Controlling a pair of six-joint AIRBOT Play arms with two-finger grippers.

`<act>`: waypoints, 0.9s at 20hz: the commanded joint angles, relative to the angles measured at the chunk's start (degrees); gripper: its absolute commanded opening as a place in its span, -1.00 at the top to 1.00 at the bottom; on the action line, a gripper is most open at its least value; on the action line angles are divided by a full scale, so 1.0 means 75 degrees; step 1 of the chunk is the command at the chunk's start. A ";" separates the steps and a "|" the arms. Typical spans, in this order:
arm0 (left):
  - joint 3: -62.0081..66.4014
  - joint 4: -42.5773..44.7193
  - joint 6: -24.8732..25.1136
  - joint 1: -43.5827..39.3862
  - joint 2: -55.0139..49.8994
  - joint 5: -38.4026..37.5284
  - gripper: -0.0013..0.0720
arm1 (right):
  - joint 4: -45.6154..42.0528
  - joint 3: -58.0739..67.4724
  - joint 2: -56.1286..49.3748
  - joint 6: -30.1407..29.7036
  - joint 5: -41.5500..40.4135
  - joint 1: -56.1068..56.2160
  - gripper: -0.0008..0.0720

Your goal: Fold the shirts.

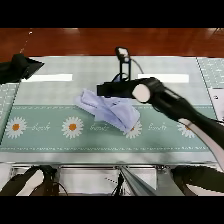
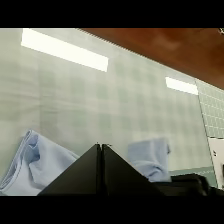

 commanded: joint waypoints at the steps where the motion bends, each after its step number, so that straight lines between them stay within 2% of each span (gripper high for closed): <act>1: -0.0414 0.0230 0.0000 -0.0050 0.0399 -0.0309 0.91 | 0.1865 0.0009 -0.1125 0.0017 -0.1941 0.0402 -0.22; 2: -0.0615 0.0230 -0.0003 -0.0198 0.0379 -0.0245 0.91 | 0.2049 0.0009 -0.1166 0.0015 -0.1842 0.0379 -0.48; 4: -0.0935 0.0230 0.0000 -0.0364 0.0356 -0.0108 0.91 | 0.1988 0.0009 -0.0941 -0.0329 -0.1078 0.0070 -0.48; 6: -0.1131 0.0233 0.0020 -0.0382 0.0356 -0.0006 0.91 | 0.1757 0.0009 -0.0414 -0.1317 0.0484 -0.0481 -0.48; 8: -0.1177 0.0259 0.0026 -0.0367 0.0356 0.0117 0.91 | 0.0525 0.0009 0.0283 -0.1498 0.2669 -0.1169 -0.48; 10: -0.1177 0.0291 0.0108 -0.0367 0.0358 0.0149 0.91 | -0.1416 -0.0017 0.0868 -0.1489 0.4931 -0.1760 -0.47; 11: -0.1177 0.0303 0.0140 -0.0367 0.0358 0.0146 0.91 | -0.2509 -0.0137 0.1119 -0.1492 0.6009 -0.2066 -0.33; 12: -0.1177 0.0350 0.0137 -0.0367 0.0358 0.0143 0.91 | -0.3016 -0.0428 0.1373 -0.1498 0.6551 -0.2401 -0.32; 13: -0.1177 0.0402 0.0137 -0.0367 0.0358 0.0140 0.91 | -0.2809 -0.0965 0.1714 -0.1498 0.6610 -0.2815 -0.33; 15: -0.1177 0.0463 0.0137 -0.0367 0.0358 0.0128 0.91 | -0.1253 -0.2343 0.2363 -0.1390 0.5671 -0.3480 -0.69; 18: -0.1177 0.0463 0.0134 -0.0370 0.0358 0.0119 0.91 | 0.1504 -0.4334 0.2751 -0.1384 0.3357 -0.3754 -0.72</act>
